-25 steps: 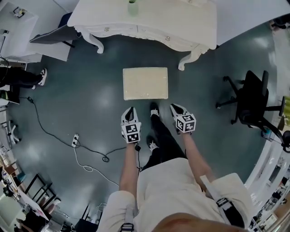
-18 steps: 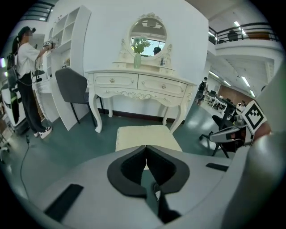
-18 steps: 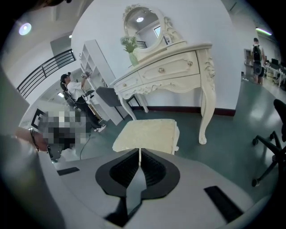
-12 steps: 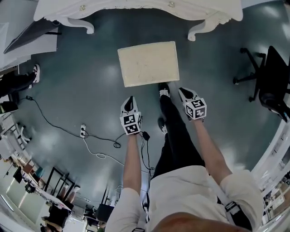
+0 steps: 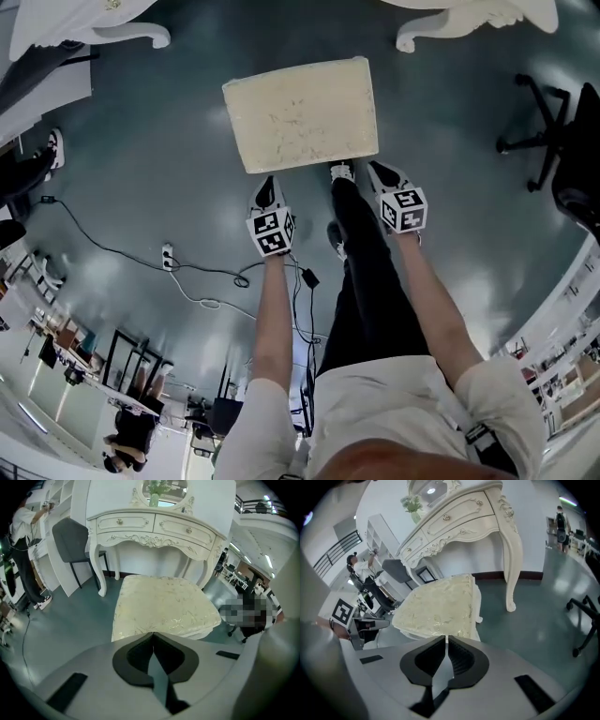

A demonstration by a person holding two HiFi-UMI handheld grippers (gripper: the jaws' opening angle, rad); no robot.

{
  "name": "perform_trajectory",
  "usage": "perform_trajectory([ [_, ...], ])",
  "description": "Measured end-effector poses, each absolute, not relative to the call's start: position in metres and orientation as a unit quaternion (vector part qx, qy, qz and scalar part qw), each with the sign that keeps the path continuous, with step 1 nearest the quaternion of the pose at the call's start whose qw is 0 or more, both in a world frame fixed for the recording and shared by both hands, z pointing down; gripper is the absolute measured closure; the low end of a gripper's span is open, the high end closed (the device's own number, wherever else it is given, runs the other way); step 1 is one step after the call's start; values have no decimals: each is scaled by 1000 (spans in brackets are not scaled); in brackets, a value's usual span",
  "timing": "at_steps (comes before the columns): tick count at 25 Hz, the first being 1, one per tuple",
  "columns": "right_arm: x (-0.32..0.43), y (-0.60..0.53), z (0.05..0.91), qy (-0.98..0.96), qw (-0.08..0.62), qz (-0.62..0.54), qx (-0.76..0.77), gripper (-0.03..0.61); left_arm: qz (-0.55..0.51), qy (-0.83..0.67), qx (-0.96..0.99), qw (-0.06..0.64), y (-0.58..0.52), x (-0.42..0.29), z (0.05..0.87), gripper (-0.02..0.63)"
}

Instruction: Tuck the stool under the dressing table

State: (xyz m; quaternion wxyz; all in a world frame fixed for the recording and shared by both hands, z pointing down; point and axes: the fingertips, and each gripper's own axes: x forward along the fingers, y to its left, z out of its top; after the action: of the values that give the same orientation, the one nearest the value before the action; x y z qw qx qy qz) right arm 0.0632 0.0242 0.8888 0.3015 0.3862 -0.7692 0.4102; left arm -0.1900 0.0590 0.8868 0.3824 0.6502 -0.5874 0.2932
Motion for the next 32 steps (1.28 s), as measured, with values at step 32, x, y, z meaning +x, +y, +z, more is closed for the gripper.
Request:
perform_trajectory([
  [32, 64, -44, 914, -742, 352, 384, 422, 531, 281, -548, 678, 400, 5, -175, 916, 598],
])
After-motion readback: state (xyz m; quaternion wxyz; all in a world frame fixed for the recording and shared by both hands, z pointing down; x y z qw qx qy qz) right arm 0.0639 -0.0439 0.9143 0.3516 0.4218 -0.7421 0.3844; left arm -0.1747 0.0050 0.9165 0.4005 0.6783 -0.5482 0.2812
